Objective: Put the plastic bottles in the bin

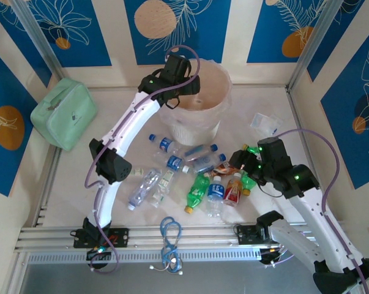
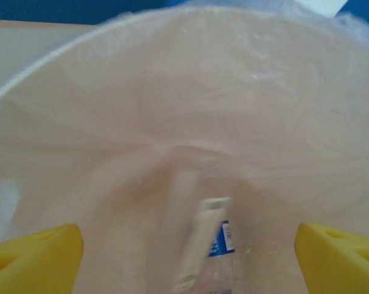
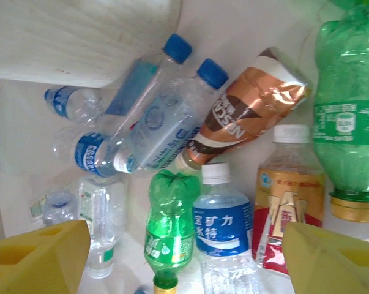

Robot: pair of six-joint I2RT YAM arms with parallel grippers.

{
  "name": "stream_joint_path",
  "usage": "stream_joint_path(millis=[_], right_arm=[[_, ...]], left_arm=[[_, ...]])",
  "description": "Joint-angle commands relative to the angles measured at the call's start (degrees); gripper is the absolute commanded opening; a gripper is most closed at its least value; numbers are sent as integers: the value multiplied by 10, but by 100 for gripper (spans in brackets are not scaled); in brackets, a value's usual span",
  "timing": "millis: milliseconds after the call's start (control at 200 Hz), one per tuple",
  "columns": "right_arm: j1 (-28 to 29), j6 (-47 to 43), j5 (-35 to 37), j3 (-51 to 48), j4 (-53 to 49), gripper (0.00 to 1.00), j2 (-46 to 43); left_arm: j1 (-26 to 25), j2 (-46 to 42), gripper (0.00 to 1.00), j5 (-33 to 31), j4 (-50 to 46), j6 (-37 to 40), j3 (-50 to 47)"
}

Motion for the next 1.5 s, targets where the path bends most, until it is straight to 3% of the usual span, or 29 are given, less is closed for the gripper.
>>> stream_joint_path(millis=[0, 295, 530, 730, 895, 1140, 1491], right_arm=[[-13, -10, 27, 25, -34, 83, 8], [-86, -20, 70, 59, -93, 85, 74], [-178, -64, 49, 52, -68, 88, 148], [-202, -71, 53, 64, -50, 89, 229], [-199, -66, 47, 35, -26, 86, 267], [-178, -64, 42, -2, -7, 83, 301], [-171, -55, 35, -46, 23, 81, 318]], left_arm=[[-2, -16, 92, 25, 47, 2, 1], [-5, -117, 93, 126, 146, -1, -40], [-8, -319, 91, 211, 271, 9, -315], [-3, -497, 91, 178, 278, 10, -561], [1, -588, 90, 176, 246, -16, -706], [2, -654, 87, 197, 258, -85, -845], [3, -653, 84, 190, 256, -106, -878]])
